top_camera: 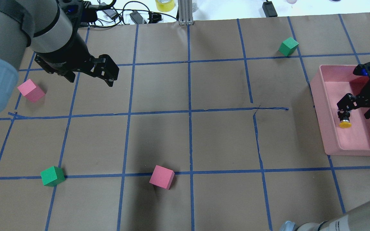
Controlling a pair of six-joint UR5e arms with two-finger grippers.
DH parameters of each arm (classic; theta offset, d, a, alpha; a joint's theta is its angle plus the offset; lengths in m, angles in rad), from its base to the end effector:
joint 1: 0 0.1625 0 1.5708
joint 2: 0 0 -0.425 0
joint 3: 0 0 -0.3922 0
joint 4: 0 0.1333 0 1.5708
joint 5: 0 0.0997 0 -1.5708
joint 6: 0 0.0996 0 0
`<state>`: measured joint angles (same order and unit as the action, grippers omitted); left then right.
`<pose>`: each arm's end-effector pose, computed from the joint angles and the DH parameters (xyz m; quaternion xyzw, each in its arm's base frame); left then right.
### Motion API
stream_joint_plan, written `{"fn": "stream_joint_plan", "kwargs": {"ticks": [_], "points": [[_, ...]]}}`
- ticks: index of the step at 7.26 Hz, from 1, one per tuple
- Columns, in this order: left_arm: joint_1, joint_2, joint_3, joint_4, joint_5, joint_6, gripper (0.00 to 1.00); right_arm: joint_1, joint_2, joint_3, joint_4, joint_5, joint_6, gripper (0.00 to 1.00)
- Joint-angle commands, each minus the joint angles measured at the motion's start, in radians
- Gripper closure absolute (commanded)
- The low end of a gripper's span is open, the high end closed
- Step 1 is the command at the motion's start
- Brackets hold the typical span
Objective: Align button upright
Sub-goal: 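Close the right gripper on the button switch body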
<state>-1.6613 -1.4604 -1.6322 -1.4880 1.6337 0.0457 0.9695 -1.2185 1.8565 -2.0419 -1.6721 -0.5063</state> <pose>-0.1678 -0.4435 0.5187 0.0658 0.9952 -0.0665 0.0299 -0.2059 -0.5179 0.2135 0.0430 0.9943 0.0973 0.0009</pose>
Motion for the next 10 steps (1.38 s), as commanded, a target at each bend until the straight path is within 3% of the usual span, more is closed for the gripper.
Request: {"fn": "stream_joint_plan", "kwargs": {"ticks": [1, 2, 5, 10], "points": [[0.000, 0.000, 0.000, 0.000, 0.000, 0.000, 0.00, 0.000, 0.019, 0.009, -0.018, -0.011, 0.002, 0.00], [0.000, 0.000, 0.000, 0.000, 0.000, 0.000, 0.00, 0.000, 0.025, 0.009, -0.018, -0.011, 0.002, 0.08], [0.000, 0.000, 0.000, 0.000, 0.000, 0.000, 0.00, 0.000, 0.030, 0.010, -0.015, -0.014, 0.003, 1.00], [-0.002, 0.002, 0.000, -0.001, 0.000, 0.000, 0.00, 0.000, 0.011, -0.014, -0.011, -0.011, 0.020, 1.00]]}}
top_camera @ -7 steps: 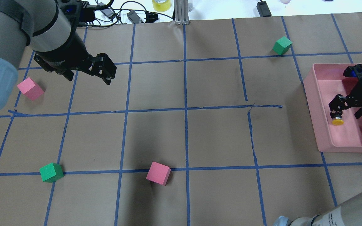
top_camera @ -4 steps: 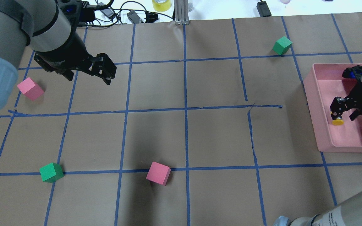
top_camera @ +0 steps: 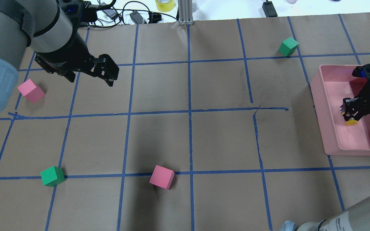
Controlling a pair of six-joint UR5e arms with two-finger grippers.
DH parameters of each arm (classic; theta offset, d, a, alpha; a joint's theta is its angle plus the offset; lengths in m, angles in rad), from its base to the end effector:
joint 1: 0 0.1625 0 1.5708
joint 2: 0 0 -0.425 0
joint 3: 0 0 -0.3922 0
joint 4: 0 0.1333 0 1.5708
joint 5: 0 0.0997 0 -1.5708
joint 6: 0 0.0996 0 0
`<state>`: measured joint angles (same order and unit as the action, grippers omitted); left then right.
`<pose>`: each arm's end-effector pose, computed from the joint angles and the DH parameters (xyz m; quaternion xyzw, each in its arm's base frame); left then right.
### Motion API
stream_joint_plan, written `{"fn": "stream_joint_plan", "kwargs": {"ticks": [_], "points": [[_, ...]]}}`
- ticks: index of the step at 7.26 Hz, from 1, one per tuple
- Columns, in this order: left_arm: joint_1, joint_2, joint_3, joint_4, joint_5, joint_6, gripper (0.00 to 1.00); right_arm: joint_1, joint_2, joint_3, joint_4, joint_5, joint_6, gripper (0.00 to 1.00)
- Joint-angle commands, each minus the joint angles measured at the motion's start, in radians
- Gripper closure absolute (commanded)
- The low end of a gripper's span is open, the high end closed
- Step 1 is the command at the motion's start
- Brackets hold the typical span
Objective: Align button upright
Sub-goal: 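Close the right gripper on the button switch body, then lift the button switch out of the bin with the right gripper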
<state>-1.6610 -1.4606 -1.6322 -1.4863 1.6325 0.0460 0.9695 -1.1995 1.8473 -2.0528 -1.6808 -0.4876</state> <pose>-0.1678 -0.4437 0.5188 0.0658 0.9951 -0.0672 0.0293 -0.2096 -0.5219 0.2078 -0.0520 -0.9937 -0.0991 0.0040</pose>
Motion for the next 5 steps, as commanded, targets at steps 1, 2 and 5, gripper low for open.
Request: {"fn": "stream_joint_plan", "kwargs": {"ticks": [1, 2, 5], "points": [[0.000, 0.003, 0.000, -0.002, -0.002, 0.000, 0.00, 0.000, -0.017, -0.043, 0.011, -0.002, 0.004, 1.00], [0.000, 0.003, 0.000, -0.002, -0.002, 0.000, 0.00, 0.002, -0.038, -0.096, 0.081, 0.006, 0.009, 1.00], [-0.002, 0.003, 0.000, -0.003, 0.000, -0.002, 0.00, 0.061, -0.106, -0.248, 0.261, 0.009, 0.027, 1.00]]}}
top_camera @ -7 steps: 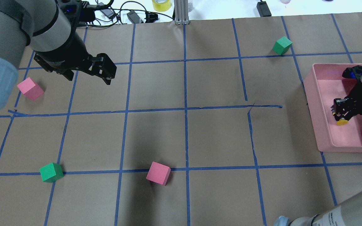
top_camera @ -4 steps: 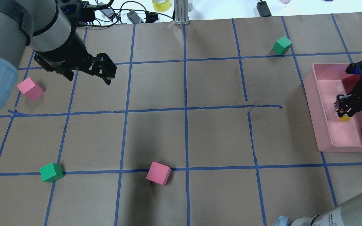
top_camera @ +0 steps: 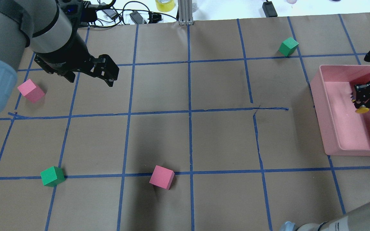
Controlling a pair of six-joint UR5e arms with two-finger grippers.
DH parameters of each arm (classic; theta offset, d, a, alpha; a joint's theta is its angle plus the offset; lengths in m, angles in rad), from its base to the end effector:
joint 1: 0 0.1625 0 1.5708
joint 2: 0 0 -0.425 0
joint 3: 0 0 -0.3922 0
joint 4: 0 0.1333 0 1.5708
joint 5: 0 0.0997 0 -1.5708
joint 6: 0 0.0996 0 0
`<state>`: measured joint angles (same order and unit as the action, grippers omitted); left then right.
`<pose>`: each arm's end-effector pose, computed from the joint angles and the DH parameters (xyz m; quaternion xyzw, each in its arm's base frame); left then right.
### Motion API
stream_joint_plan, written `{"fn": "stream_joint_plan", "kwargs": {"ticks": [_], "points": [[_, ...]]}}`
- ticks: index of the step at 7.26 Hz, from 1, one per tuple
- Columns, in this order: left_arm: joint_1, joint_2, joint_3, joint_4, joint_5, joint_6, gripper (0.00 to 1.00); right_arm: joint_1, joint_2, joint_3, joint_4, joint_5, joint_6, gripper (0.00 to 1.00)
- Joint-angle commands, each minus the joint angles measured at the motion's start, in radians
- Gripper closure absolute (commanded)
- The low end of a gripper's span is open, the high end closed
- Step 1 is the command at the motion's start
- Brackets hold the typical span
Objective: Align button upright
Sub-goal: 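Lift the button switch out of the bin with the right gripper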
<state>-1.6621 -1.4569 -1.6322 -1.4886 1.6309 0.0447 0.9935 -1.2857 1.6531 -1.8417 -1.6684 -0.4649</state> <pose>-0.1683 -0.4420 0.5202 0.0657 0.9951 -0.0679 0.0284 -0.2104 -0.5495 0.3212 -0.0537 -0.9962 -0.0660 0.0183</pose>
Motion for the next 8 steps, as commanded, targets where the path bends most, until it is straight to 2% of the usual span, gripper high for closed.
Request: {"fn": "stream_joint_plan", "kwargs": {"ticks": [1, 3, 5, 6, 8], "points": [[-0.001, 0.000, 0.000, -0.001, 0.000, 0.000, 0.00, 0.106, -0.033, -0.085, 0.052, -0.011, 0.014, 1.00], [0.001, 0.000, 0.000, -0.002, 0.001, 0.000, 0.00, 0.267, -0.043, -0.102, 0.048, -0.013, 0.096, 1.00], [-0.001, 0.000, 0.000, -0.002, 0.003, 0.000, 0.00, 0.492, -0.029, -0.102, 0.033, -0.013, 0.300, 1.00], [-0.001, 0.000, 0.000, -0.004, 0.004, 0.001, 0.00, 0.579, 0.001, -0.104, 0.029, 0.001, 0.413, 1.00], [-0.001, 0.001, 0.000, -0.004, 0.004, 0.001, 0.00, 0.719, 0.134, -0.139, -0.053, 0.042, 0.537, 1.00]]}}
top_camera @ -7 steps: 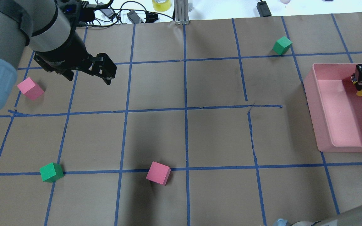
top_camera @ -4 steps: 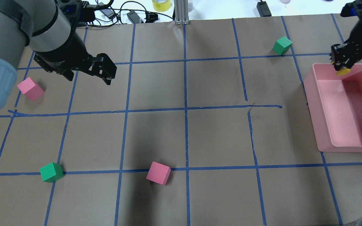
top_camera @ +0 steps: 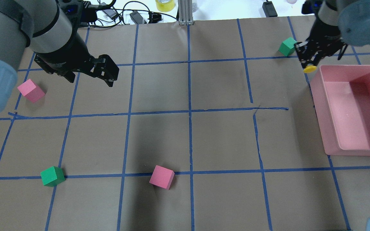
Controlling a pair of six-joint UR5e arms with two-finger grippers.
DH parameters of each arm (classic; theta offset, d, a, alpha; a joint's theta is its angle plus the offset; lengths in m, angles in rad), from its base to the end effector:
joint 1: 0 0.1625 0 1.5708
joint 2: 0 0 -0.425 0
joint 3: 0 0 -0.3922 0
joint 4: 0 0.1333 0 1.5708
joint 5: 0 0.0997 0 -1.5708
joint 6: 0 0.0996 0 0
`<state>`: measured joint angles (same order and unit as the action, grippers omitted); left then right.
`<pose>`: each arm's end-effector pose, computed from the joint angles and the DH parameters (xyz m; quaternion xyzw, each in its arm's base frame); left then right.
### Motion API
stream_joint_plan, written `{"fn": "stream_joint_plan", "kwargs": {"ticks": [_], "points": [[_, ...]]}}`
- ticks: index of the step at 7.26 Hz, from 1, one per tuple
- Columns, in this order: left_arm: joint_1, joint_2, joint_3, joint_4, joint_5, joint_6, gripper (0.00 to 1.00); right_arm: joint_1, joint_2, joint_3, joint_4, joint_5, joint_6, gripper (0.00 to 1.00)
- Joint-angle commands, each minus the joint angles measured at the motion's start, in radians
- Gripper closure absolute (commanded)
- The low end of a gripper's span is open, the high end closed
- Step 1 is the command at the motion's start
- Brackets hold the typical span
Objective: Align button upright
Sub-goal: 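Lift the button switch out of the bin with the right gripper, then carry the switch to the table center and set it down, right gripper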
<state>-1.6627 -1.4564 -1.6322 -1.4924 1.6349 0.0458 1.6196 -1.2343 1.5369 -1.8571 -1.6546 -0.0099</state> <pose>-0.1681 -0.4414 0.5200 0.0665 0.9951 -0.0663 0.0305 0.1547 -0.6060 0.3459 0.0297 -0.9986 -0.0073 0.0420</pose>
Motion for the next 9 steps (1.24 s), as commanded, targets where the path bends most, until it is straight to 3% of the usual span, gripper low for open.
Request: {"fn": "stream_joint_plan", "kwargs": {"ticks": [1, 5, 9], "points": [[0.000, 0.001, 0.000, 0.000, 0.000, 0.000, 0.00, 0.145, 0.148, -0.075, -0.063, 0.097, 0.161, 1.00], [0.001, 0.001, 0.000, 0.001, -0.001, 0.000, 0.00, 0.272, 0.275, -0.132, -0.123, 0.111, 0.235, 1.00], [0.001, 0.001, 0.000, 0.000, -0.001, 0.000, 0.00, 0.296, 0.325, -0.132, -0.177, 0.163, 0.281, 1.00]]}}
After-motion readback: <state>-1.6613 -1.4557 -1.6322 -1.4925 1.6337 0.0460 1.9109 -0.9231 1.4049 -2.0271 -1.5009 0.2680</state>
